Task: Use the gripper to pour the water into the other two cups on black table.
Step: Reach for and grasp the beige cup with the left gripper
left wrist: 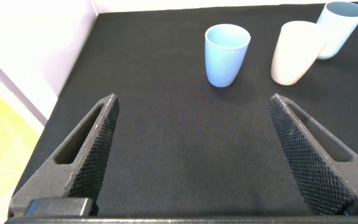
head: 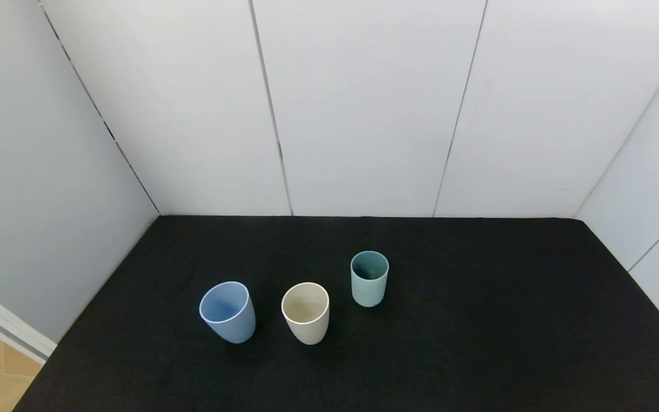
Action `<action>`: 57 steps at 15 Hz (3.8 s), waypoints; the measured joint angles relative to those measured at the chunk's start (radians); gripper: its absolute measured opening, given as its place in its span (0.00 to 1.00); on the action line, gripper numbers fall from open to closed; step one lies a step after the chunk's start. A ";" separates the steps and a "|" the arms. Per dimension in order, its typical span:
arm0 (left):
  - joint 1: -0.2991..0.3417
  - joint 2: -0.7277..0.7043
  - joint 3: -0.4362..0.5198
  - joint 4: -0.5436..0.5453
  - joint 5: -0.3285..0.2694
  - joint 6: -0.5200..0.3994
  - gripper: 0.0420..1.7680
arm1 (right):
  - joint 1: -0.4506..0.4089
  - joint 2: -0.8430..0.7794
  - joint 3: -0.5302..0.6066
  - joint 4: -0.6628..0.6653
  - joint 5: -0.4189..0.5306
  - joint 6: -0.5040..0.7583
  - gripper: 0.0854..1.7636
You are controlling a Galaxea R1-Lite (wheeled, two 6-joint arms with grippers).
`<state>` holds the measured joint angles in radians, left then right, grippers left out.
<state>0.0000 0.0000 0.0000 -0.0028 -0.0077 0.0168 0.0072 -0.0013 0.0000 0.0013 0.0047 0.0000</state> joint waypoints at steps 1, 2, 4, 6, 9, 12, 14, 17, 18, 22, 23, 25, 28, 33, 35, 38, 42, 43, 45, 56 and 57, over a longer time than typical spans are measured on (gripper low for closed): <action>0.000 0.000 0.000 0.000 0.000 0.000 0.97 | 0.001 0.000 0.000 0.000 0.000 0.000 0.97; 0.000 0.000 0.000 0.001 -0.003 0.008 0.97 | 0.001 0.000 0.000 0.000 0.000 0.000 0.97; 0.000 0.000 0.000 0.005 -0.010 0.029 0.97 | 0.002 0.000 0.000 0.000 0.000 -0.001 0.97; 0.000 0.000 0.000 0.005 -0.010 0.030 0.97 | 0.002 0.000 0.000 0.000 0.001 0.000 0.97; 0.000 0.000 0.000 0.003 -0.013 0.033 0.97 | 0.002 0.000 0.000 0.000 0.000 0.000 0.97; -0.002 0.000 0.000 0.006 -0.019 0.061 0.97 | 0.002 0.000 0.000 0.000 0.001 0.000 0.97; -0.002 0.000 0.000 0.007 -0.022 0.071 0.97 | 0.002 0.000 0.000 0.000 0.000 0.000 0.97; -0.002 0.000 -0.007 0.014 -0.026 0.070 0.97 | 0.002 0.000 0.000 0.000 0.000 0.000 0.97; -0.002 0.000 -0.015 0.017 -0.032 0.070 0.97 | 0.002 0.000 0.000 0.000 0.000 0.000 0.97; -0.002 0.011 -0.144 0.183 -0.173 0.061 0.97 | 0.002 0.000 0.000 0.000 0.000 -0.001 0.97; -0.002 0.024 -0.182 0.218 -0.230 0.061 0.97 | 0.002 0.000 0.000 0.000 0.000 0.000 0.97; -0.002 0.072 -0.228 0.235 -0.291 0.062 0.97 | 0.002 0.000 0.000 0.001 0.000 0.000 0.97; -0.023 0.197 -0.262 0.224 -0.310 0.070 0.97 | 0.002 0.000 0.000 0.000 0.000 0.000 0.97; -0.068 0.488 -0.275 0.104 -0.321 0.202 0.97 | 0.002 0.000 0.000 0.000 0.000 0.000 0.97; -0.102 0.596 -0.276 0.058 -0.334 0.240 0.97 | 0.002 0.000 0.000 0.000 0.000 0.000 0.97; -0.197 0.754 -0.276 -0.026 -0.333 0.252 0.97 | 0.002 0.000 0.000 0.000 0.000 0.000 0.97; -0.317 0.971 -0.267 -0.194 -0.242 0.244 0.97 | 0.001 0.000 0.000 0.000 0.000 0.000 0.97; -0.348 1.024 -0.261 -0.253 -0.212 0.237 0.97 | 0.001 0.000 0.000 0.000 0.000 0.000 0.97; -0.403 1.131 -0.239 -0.364 -0.173 0.222 0.97 | 0.001 0.000 0.000 0.000 0.000 0.000 0.97; -0.563 1.721 -0.126 -1.083 -0.060 0.182 0.97 | 0.002 0.000 0.000 0.000 0.000 0.000 0.97; -0.567 1.775 -0.119 -1.157 -0.053 0.182 0.97 | 0.002 0.000 0.000 0.000 0.000 0.000 0.97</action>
<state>-0.5666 1.7747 -0.1187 -1.1602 -0.0606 0.1985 0.0089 -0.0013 0.0000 0.0017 0.0043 0.0000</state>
